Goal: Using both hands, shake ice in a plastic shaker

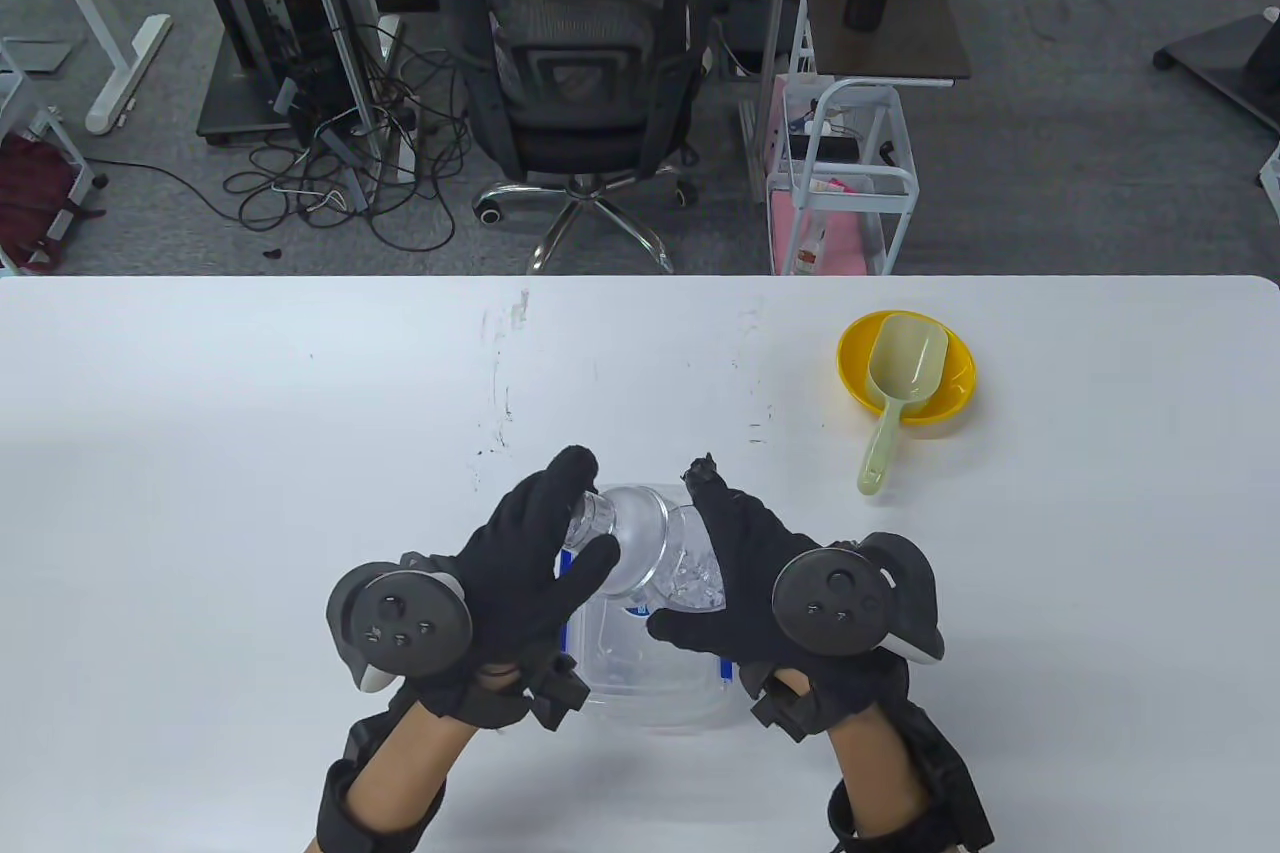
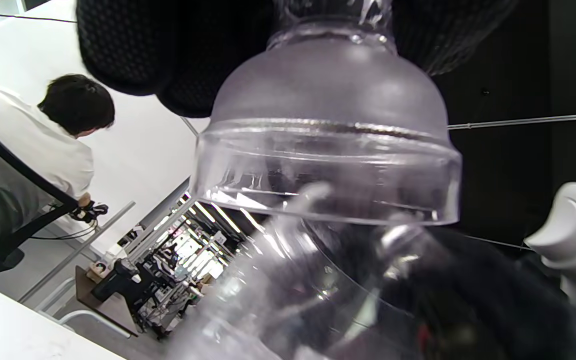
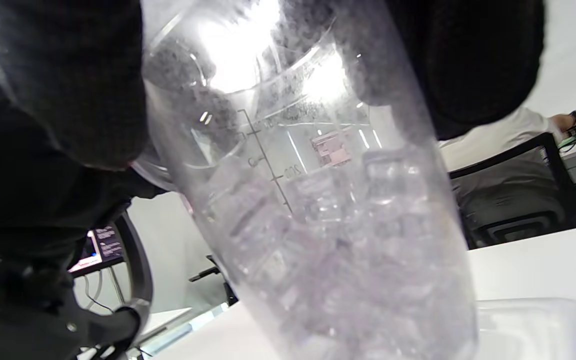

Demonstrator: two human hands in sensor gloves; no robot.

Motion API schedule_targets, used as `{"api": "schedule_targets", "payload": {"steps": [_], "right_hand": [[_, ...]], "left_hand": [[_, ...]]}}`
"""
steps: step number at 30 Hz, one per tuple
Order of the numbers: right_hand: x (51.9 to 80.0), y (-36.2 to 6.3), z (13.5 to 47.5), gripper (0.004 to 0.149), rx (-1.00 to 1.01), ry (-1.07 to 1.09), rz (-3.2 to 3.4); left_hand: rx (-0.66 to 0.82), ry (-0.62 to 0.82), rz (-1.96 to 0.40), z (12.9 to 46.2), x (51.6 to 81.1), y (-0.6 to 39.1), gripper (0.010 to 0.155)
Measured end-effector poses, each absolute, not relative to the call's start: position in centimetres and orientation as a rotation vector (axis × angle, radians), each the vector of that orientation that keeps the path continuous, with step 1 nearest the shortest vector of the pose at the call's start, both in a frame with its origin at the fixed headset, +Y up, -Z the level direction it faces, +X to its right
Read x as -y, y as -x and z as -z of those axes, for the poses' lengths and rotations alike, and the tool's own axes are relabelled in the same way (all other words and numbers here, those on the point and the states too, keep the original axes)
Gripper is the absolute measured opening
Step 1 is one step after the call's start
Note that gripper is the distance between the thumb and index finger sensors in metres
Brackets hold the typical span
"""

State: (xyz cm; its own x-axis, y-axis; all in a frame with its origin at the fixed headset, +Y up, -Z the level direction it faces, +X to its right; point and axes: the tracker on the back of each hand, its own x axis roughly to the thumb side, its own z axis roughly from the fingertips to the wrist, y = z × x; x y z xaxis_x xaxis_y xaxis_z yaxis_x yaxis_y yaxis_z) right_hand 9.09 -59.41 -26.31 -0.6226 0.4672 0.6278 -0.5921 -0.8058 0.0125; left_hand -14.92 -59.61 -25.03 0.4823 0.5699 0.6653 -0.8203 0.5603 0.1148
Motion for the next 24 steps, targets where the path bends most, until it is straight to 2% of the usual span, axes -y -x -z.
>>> {"api": "schedule_targets", "payload": {"steps": [4,8,10,12,14,17,20,24], "right_hand": [[59.7,-8.3,26.0,0.116,0.242,-0.901,-2.358],[59.7,-7.8,25.9,0.116,0.306,-0.941,-2.334],[59.7,-7.7,25.8,0.116,0.329,-0.948,-2.295],[59.6,-7.7,25.6,0.116,0.379,-0.951,-2.258],[59.6,-7.7,25.4,0.116,0.425,-0.959,-2.222],[59.5,-7.6,25.3,0.119,0.474,-0.972,-2.197],[59.3,-7.8,25.0,0.121,0.494,-0.978,-2.125],[59.0,-7.6,24.5,0.120,0.557,-1.007,-2.062]], "left_hand": [[0.615,-0.465,-0.895,24.6,60.2,14.2,0.071],[0.630,-0.485,-1.079,24.7,61.4,14.2,0.091],[0.619,-0.424,-1.214,25.2,62.2,14.4,0.100],[0.597,-0.278,-1.367,25.7,63.3,14.3,0.107],[0.620,-0.159,-1.471,25.9,64.0,13.8,0.108],[0.675,0.001,-1.609,25.9,64.4,13.1,0.098],[0.688,-0.044,-1.494,26.0,63.8,13.6,0.094],[0.674,-0.092,-1.533,25.6,63.3,14.2,0.094]]}}
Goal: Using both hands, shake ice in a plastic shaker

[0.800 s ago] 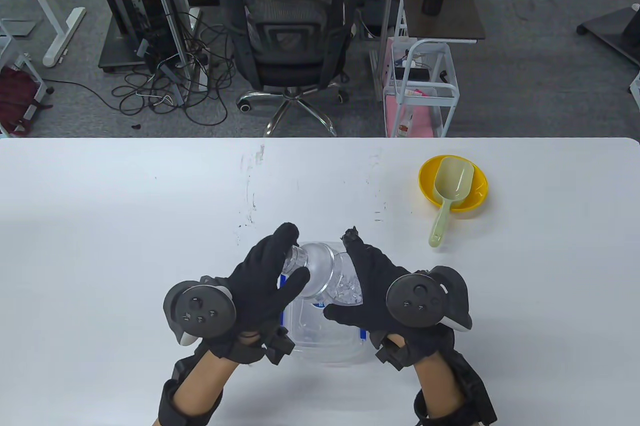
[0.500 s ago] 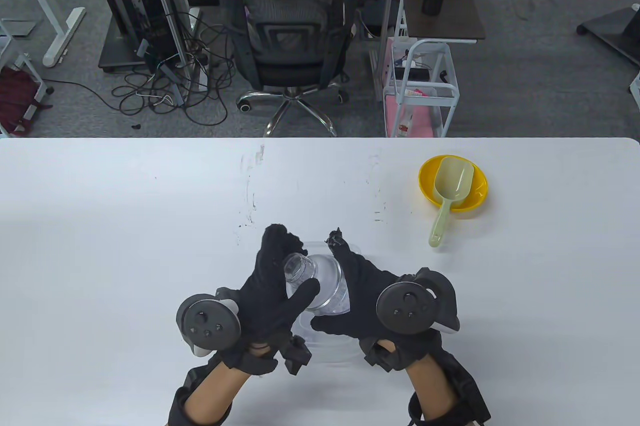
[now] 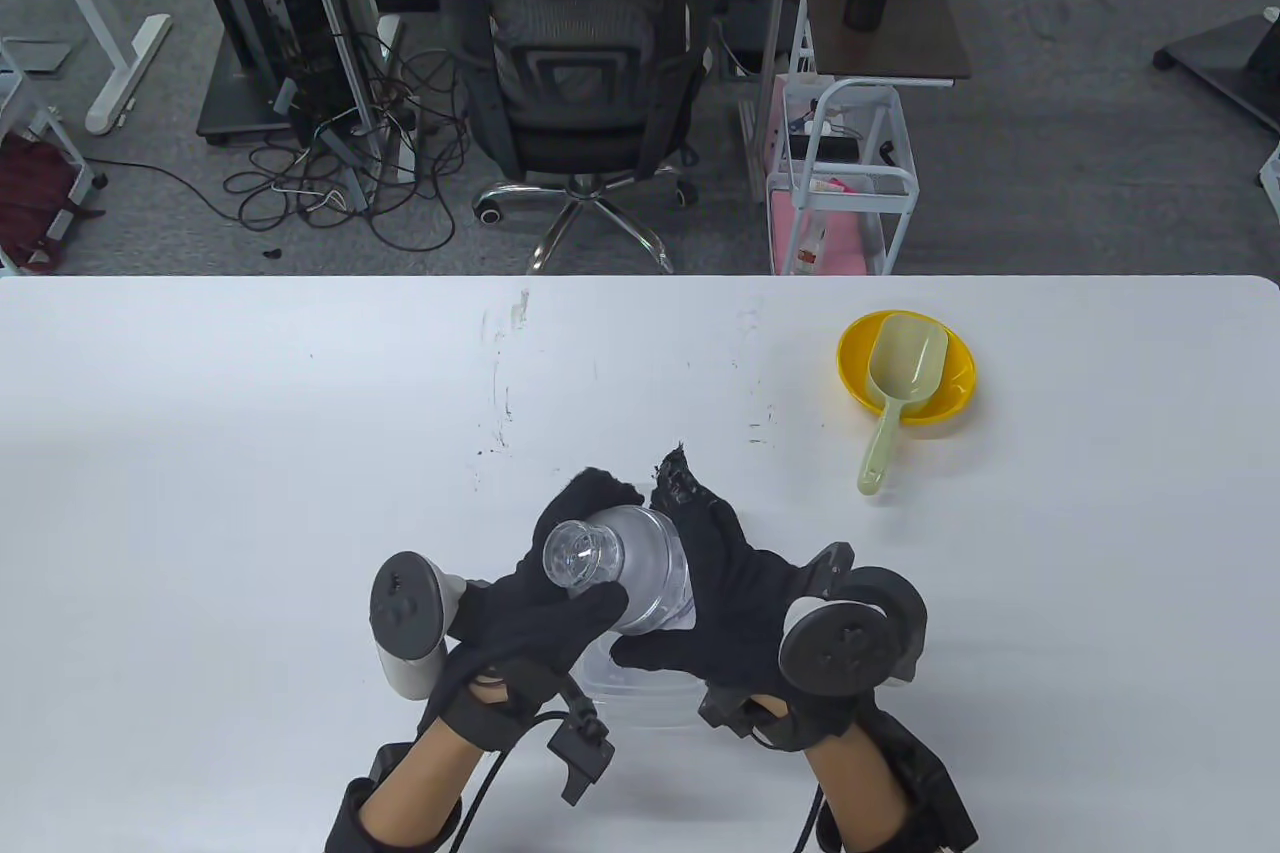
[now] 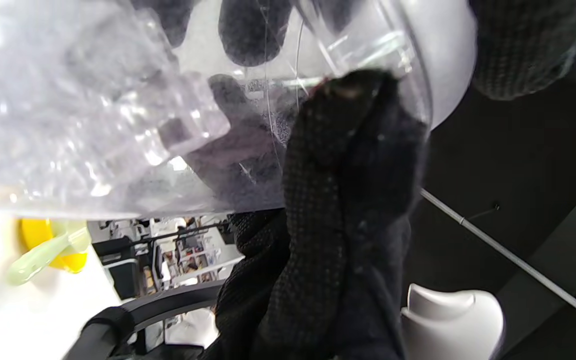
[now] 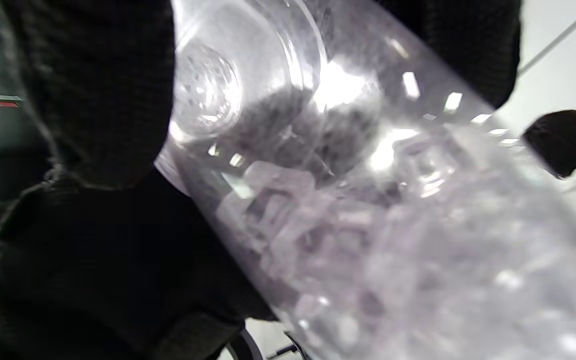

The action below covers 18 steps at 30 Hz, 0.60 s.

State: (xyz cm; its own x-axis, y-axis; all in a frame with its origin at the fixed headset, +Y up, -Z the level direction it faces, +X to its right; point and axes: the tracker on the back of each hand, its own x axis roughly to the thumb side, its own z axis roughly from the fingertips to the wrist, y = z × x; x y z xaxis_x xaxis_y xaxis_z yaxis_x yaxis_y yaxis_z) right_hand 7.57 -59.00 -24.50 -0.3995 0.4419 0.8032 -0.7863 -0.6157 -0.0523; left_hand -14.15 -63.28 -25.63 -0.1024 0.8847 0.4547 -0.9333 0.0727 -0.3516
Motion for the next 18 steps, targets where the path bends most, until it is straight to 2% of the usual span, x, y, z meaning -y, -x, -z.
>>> {"api": "schedule_targets", "payload": {"steps": [4,7,10,14,18], "right_hand": [[58.9,-6.9,24.0,0.120,0.525,-1.056,-2.138],[59.2,-6.0,23.6,0.121,0.554,-1.070,-2.279],[59.4,-6.3,23.9,0.120,0.539,-1.072,-2.174],[59.9,-7.4,25.1,0.115,0.336,-1.040,-2.000],[61.7,-7.7,26.1,0.117,0.178,-0.832,-2.103]], "left_hand": [[0.671,-0.017,-1.447,25.6,62.8,14.7,0.092],[0.649,-0.048,-1.335,25.5,62.9,14.6,0.092],[0.650,-0.041,-1.403,25.7,63.0,14.8,0.092],[0.664,-0.069,-1.473,25.9,63.0,15.2,0.091],[0.666,-0.144,-1.494,25.7,62.7,15.3,0.090]]}}
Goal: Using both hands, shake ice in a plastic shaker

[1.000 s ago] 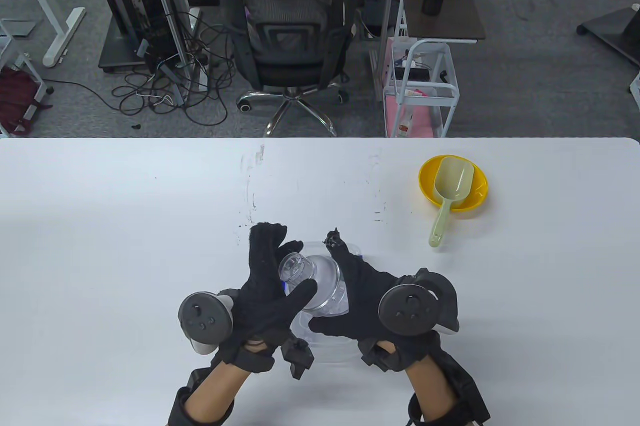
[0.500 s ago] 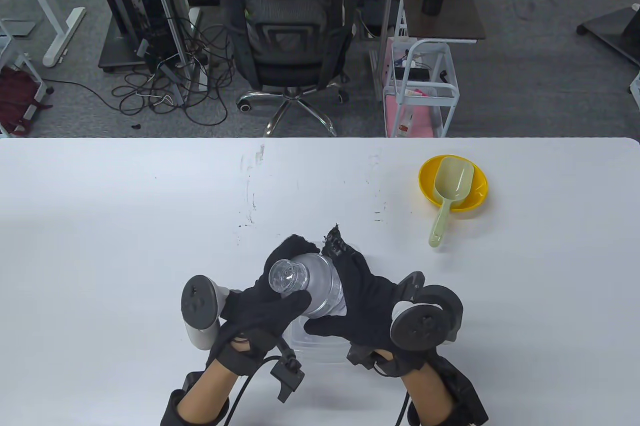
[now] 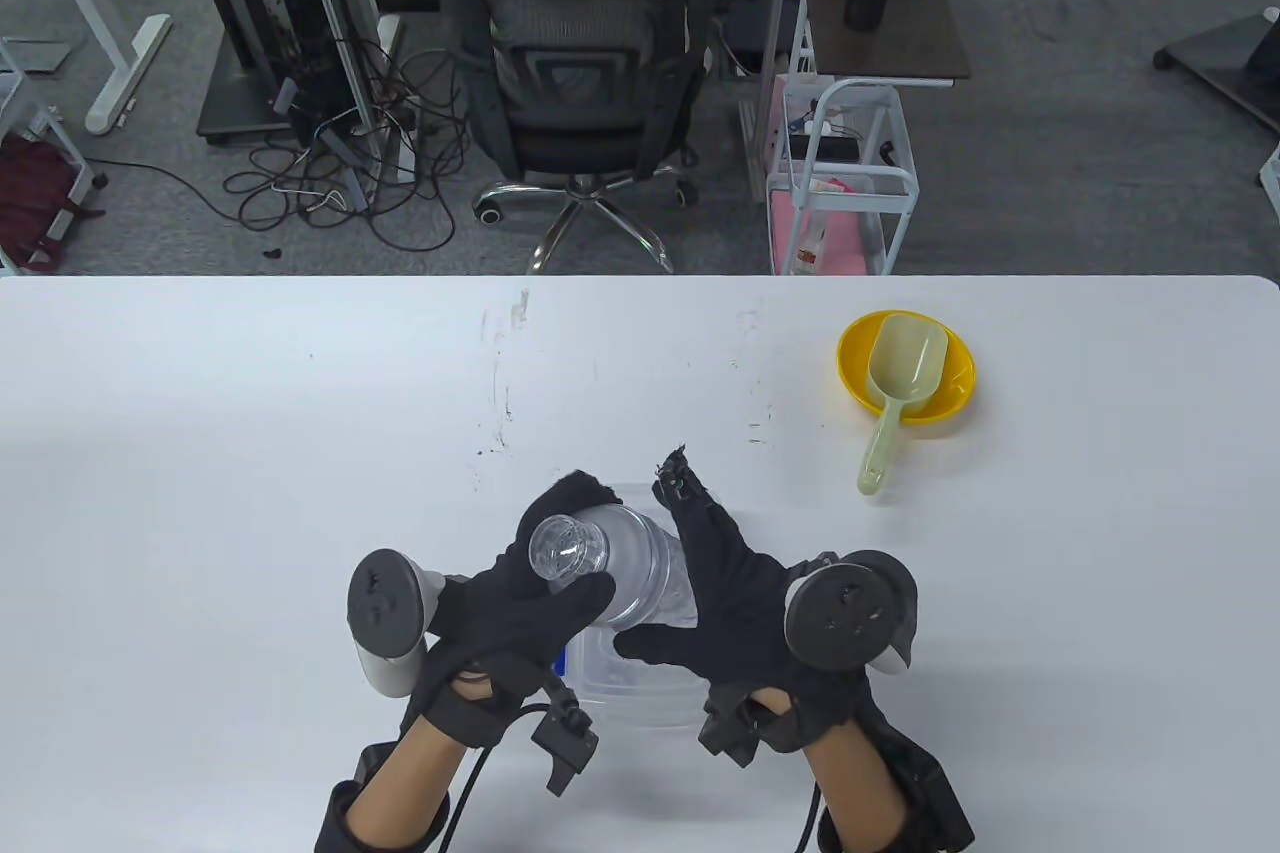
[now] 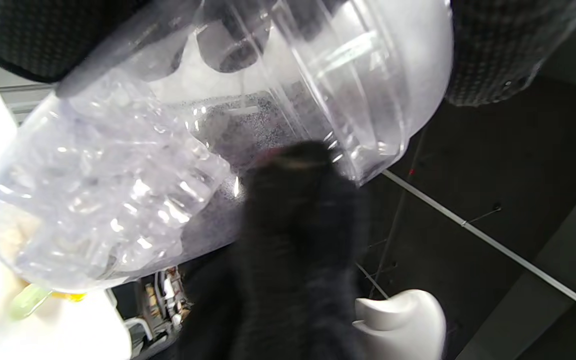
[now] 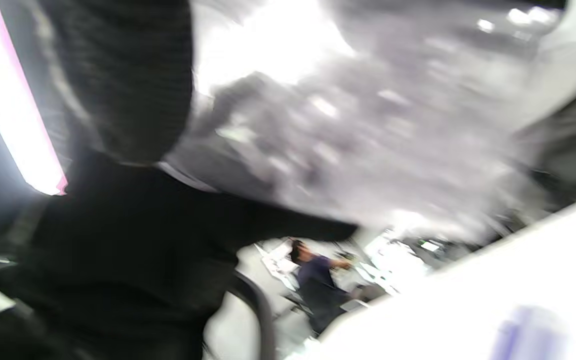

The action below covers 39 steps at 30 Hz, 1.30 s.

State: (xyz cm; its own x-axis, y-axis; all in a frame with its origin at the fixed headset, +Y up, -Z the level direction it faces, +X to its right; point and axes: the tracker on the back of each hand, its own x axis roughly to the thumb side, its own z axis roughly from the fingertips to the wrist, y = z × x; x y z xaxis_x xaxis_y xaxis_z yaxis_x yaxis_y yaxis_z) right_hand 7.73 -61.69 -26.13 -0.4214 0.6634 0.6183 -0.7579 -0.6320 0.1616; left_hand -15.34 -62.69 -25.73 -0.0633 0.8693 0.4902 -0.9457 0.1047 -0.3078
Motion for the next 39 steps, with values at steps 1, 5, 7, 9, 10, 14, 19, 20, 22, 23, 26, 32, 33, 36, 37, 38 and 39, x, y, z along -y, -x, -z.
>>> {"api": "schedule_targets", "payload": {"steps": [1,5,7,9,10,14,19,20,22,23,26,32,33,36,37,38,39], "right_hand": [[62.4,-7.6,26.7,0.118,0.095,-0.831,-2.134],[63.9,-7.2,28.0,0.114,0.039,-0.847,-1.944],[64.5,-7.2,28.4,0.113,0.073,-0.810,-1.986],[65.3,-7.1,28.7,0.113,0.099,-0.752,-2.071],[65.6,-7.1,28.8,0.113,0.095,-0.729,-2.110],[65.1,-7.0,28.3,0.112,0.130,-0.715,-2.152],[58.2,-6.5,21.1,0.112,0.914,-0.976,-2.006],[57.4,-6.4,19.5,0.112,1.088,-1.019,-1.945],[57.5,-6.0,17.6,0.110,1.374,-0.958,-1.880],[58.5,-5.8,18.9,0.110,1.444,-0.891,-1.972],[61.0,-6.4,23.5,0.113,0.990,-0.899,-2.239],[61.6,-6.7,24.6,0.111,0.732,-0.846,-2.198],[61.6,-6.5,24.7,0.111,0.707,-0.841,-2.206],[62.4,-6.2,25.6,0.112,0.447,-0.757,-2.301],[62.9,-6.2,26.1,0.112,0.291,-0.714,-2.322],[63.5,-6.3,26.7,0.112,0.103,-0.681,-2.307],[63.7,-6.4,26.9,0.112,0.058,-0.685,-2.282]], "left_hand": [[0.669,-0.157,-1.502,25.6,62.6,15.4,0.090],[0.625,-0.225,-1.395,25.7,63.0,15.5,0.089],[0.575,-0.236,-1.409,26.0,63.8,15.3,0.086],[0.532,-0.174,-1.476,26.8,65.2,14.7,0.086],[0.516,-0.107,-1.535,27.2,65.8,14.5,0.090],[0.564,0.004,-1.690,27.6,66.2,14.4,0.089],[1.074,-0.721,-1.199,20.2,57.4,14.3,0.087],[1.126,-0.853,-1.090,18.6,56.3,14.3,0.087],[1.131,-1.061,-0.869,16.6,55.4,14.2,0.088],[1.017,-1.062,-0.781,17.7,56.4,14.1,0.088],[0.821,-0.776,-0.976,22.3,60.0,14.2,0.087],[0.769,-0.542,-1.157,23.9,61.2,14.4,0.087],[0.723,-0.565,-1.125,23.9,61.1,14.6,0.088],[0.551,-0.353,-1.187,25.2,62.3,15.0,0.088],[0.505,-0.215,-1.245,26.0,63.2,15.1,0.089],[0.487,-0.064,-1.285,26.9,64.1,15.3,0.090],[0.511,-0.008,-1.306,27.1,64.5,15.3,0.091]]}}
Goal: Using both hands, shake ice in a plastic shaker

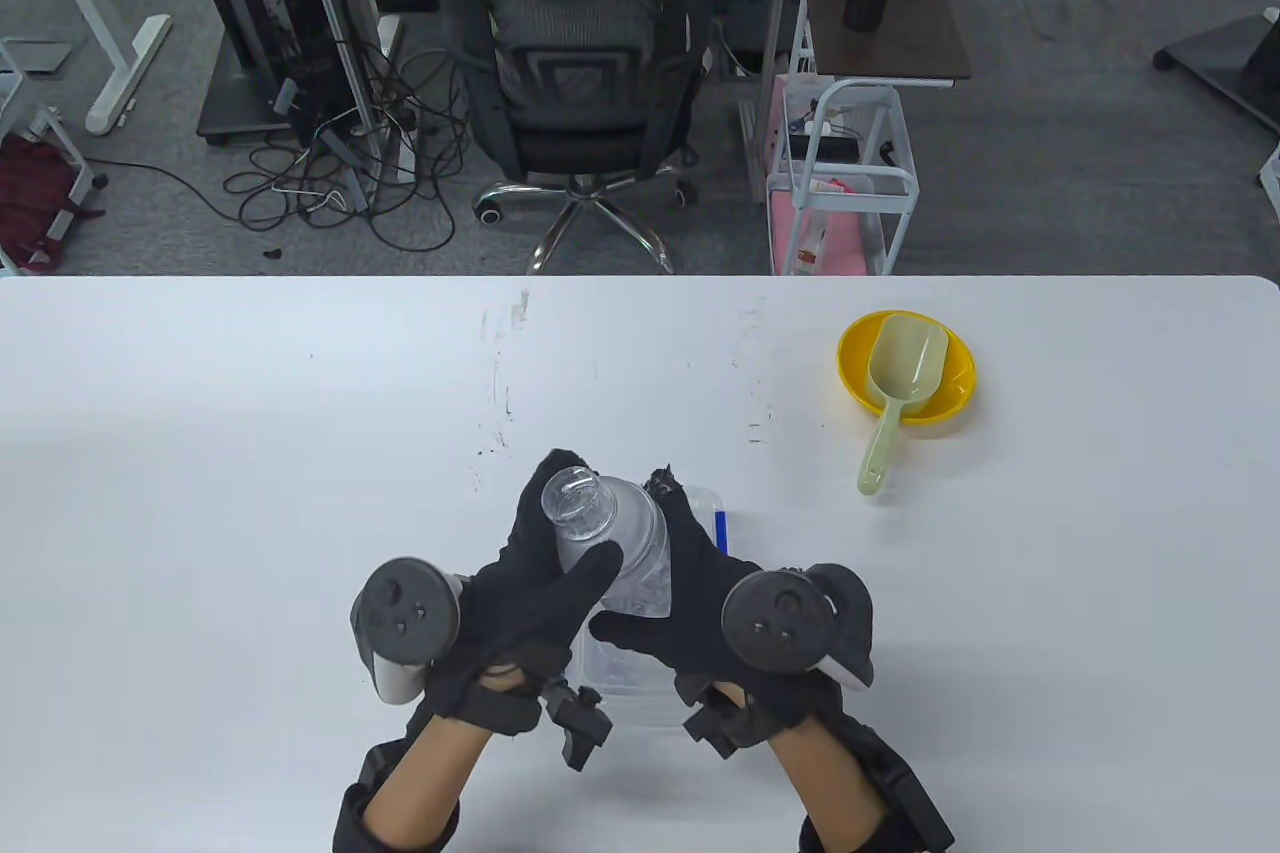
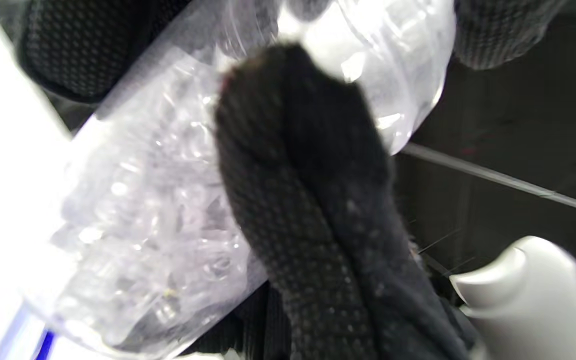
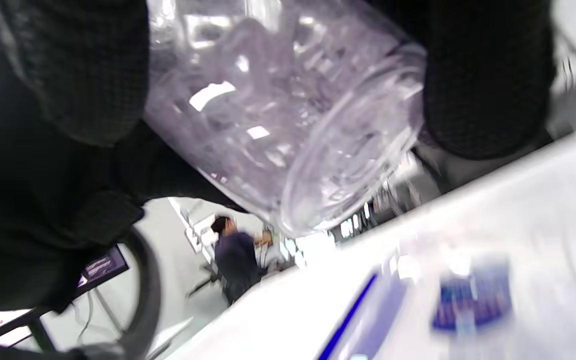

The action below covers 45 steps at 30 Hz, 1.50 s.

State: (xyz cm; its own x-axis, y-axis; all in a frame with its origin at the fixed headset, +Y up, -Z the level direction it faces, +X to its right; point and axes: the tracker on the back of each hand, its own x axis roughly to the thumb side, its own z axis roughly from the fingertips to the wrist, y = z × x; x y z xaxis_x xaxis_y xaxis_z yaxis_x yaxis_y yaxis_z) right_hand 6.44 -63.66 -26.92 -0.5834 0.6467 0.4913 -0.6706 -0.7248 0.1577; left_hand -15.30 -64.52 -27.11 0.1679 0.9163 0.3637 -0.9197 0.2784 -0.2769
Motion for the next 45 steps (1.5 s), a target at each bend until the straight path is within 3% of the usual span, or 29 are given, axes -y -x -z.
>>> {"api": "schedule_targets", "payload": {"steps": [2,3,7,8,9,11,13,14,15,19,21,24,25,27,28,30,31,33,34,36,37,40,44,45], "right_hand": [[63.1,-6.7,26.7,0.111,0.095,-0.741,-2.202],[61.8,-6.6,25.6,0.111,0.225,-0.769,-2.199],[56.9,-6.4,18.4,0.111,1.177,-0.940,-2.049],[56.7,-6.3,17.2,0.110,1.385,-0.956,-1.967],[56.9,-6.2,17.0,0.109,1.506,-0.939,-1.937],[58.1,-6.3,19.4,0.110,1.411,-0.844,-2.152],[59.7,-6.7,22.4,0.111,1.023,-0.879,-2.262],[60.1,-6.8,22.7,0.110,0.945,-0.883,-2.193],[60.3,-6.8,22.9,0.109,0.875,-0.886,-2.120],[59.6,-7.0,22.8,0.110,0.855,-0.834,-2.220],[60.1,-6.9,23.6,0.110,0.707,-0.822,-2.272],[62.5,-6.8,26.2,0.110,0.121,-0.740,-2.264],[62.7,-6.9,26.5,0.110,0.079,-0.738,-2.239],[62.5,-7.0,26.5,0.108,0.093,-0.763,-2.168],[61.4,-7.0,25.6,0.108,0.212,-0.787,-2.168],[58.8,-6.9,22.6,0.108,0.577,-0.854,-2.189],[57.7,-6.8,20.5,0.109,0.883,-0.881,-2.145],[57.0,-6.5,18.4,0.108,1.281,-0.927,-2.040],[57.2,-6.4,18.3,0.107,1.381,-0.911,-2.025],[58.4,-6.4,20.8,0.109,1.295,-0.826,-2.220],[59.4,-6.6,22.6,0.110,1.089,-0.823,-2.343],[60.6,-6.9,23.6,0.109,0.838,-0.853,-2.203],[60.1,-7.1,23.7,0.109,0.750,-0.779,-2.338],[60.6,-7.1,24.4,0.109,0.662,-0.763,-2.343]], "left_hand": [[0.590,-0.070,-1.315,26.4,63.8,15.1,0.091],[0.667,-0.230,-1.258,25.2,62.2,14.9,0.091],[1.092,-0.976,-0.835,17.9,56.1,14.4,0.090],[1.110,-1.124,-0.729,16.2,55.3,14.3,0.090],[1.071,-1.154,-0.654,16.0,55.3,14.1,0.090],[0.938,-1.048,-0.632,18.1,56.5,14.1,0.091],[0.847,-0.756,-0.859,22.1,59.0,14.5,0.091],[0.923,-0.676,-0.986,22.6,59.6,14.4,0.091],[0.966,-0.631,-1.127,22.8,59.7,14.3,0.090],[0.832,-0.673,-0.951,22.4,59.1,14.5,0.090],[0.721,-0.581,-0.983,23.3,59.7,14.7,0.091],[0.512,-0.063,-1.248,25.9,62.8,15.2,0.091],[0.507,0.025,-1.302,26.3,63.3,15.2,0.092],[0.549,-0.023,-1.310,26.1,63.0,15.3,0.091],[0.617,-0.175,-1.244,25.2,61.8,15.2,0.091],[0.813,-0.510,-1.096,22.4,58.8,14.9,0.091],[0.922,-0.717,-0.991,20.3,57.3,14.7,0.090],[1.046,-0.982,-0.795,18.1,56.1,14.7,0.090],[1.050,-1.045,-0.741,18.0,56.1,14.7,0.090],[0.924,-0.941,-0.724,20.3,57.4,14.8,0.090],[0.864,-0.764,-0.816,22.4,59.1,14.8,0.090],[0.920,-0.516,-1.219,24.1,61.0,14.4,0.089],[0.741,-0.556,-1.010,24.2,60.8,14.6,0.091],[0.669,-0.503,-1.029,24.8,61.4,14.7,0.091]]}}
